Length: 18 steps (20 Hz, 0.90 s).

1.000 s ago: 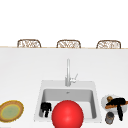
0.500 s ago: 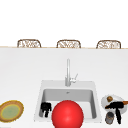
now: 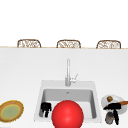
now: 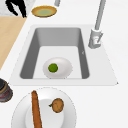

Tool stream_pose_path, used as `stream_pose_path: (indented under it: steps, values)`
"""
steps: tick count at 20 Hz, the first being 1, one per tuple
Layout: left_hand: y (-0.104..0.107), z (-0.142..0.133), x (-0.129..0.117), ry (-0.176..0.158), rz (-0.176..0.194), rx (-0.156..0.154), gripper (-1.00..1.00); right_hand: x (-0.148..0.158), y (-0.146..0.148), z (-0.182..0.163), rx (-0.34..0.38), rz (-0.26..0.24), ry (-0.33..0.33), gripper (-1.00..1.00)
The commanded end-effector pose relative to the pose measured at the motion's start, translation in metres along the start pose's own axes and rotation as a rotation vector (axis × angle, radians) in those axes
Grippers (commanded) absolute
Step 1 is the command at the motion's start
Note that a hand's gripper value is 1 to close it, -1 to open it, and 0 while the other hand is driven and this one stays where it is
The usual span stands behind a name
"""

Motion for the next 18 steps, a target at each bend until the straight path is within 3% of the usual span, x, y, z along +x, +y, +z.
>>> stream_pose_path:
  steps: [1,18]
  values:
    - [0.0,0.0,0.0,0.0,0.0,0.0,0.0,-0.003,0.004,-0.012,0.004,0.015,-0.003,-1.0]
    - [0.0,0.0,0.0,0.0,0.0,0.0,0.0,-0.021,0.029,-0.058,0.001,0.01,-0.017,-1.0]
